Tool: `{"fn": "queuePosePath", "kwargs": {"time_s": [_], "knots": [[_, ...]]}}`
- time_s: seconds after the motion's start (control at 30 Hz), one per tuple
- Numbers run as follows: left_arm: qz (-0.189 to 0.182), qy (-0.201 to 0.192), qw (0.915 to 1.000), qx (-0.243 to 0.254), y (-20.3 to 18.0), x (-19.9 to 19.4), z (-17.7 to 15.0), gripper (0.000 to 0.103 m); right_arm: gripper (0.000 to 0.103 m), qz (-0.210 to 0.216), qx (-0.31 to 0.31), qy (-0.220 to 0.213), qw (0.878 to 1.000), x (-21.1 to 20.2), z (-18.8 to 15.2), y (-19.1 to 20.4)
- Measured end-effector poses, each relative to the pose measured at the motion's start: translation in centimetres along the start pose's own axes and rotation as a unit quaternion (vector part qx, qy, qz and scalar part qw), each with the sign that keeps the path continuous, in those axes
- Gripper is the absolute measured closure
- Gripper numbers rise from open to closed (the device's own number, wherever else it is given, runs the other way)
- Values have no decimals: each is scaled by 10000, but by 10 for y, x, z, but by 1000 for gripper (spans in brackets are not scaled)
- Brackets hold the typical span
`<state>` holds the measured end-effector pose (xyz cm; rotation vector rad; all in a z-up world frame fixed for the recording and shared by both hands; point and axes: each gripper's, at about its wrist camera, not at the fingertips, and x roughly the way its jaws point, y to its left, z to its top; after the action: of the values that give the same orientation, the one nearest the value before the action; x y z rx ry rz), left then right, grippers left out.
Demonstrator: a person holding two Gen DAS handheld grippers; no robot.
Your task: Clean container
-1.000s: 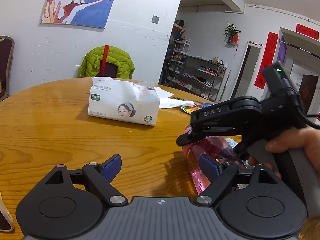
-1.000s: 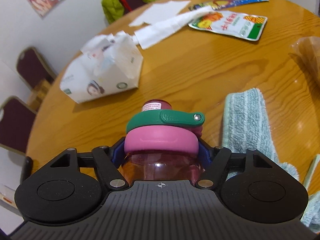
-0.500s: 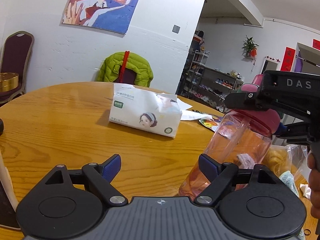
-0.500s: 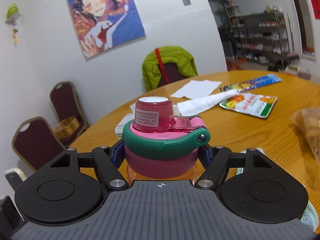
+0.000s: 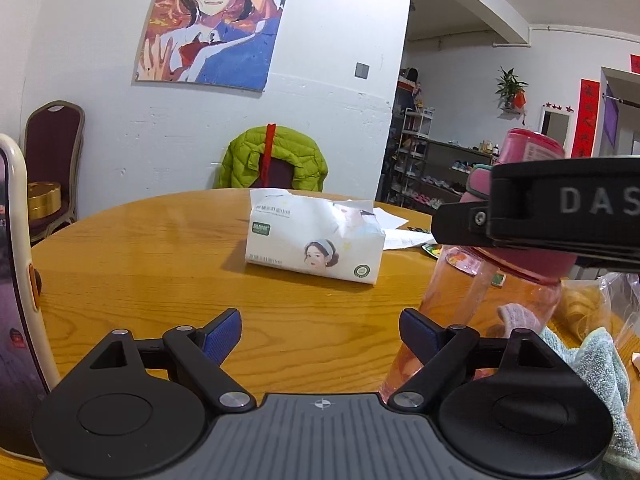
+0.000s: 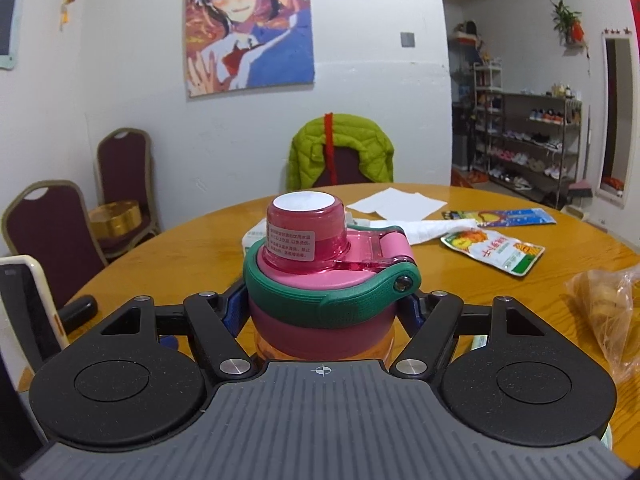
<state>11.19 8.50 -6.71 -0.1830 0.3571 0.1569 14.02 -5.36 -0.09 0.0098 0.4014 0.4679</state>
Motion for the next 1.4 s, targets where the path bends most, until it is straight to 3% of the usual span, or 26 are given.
{"fn": "queuePosePath", "kwargs": {"time_s": [0.4,0.53,0.7,0.83,1.0,1.17,1.4], "knots": [[214,-193,9996,-14,5,-19,-11,16,11,213,-64,5,9998,-37,0,0],[12,-418,9991,46,2,-51,-19,13,8,211,-18,-295,9993,-70,-8,-17],[-437,-643,9945,700,-27,-72,-26,12,7,95,563,-571,9967,-93,-18,-50],[-637,-689,9898,1073,-53,-59,-16,12,6,112,1417,-579,9881,-99,-35,-84],[-907,-433,9882,1153,-69,-23,0,14,6,-5,1674,-519,9845,-101,-56,-103],[-947,-149,9910,933,-61,-2,9,31,7,-258,1715,-423,9839,-99,-74,-115],[-1488,-142,9883,289,-20,10,15,31,7,-366,1518,-167,9876,-75,-79,-112]]}}
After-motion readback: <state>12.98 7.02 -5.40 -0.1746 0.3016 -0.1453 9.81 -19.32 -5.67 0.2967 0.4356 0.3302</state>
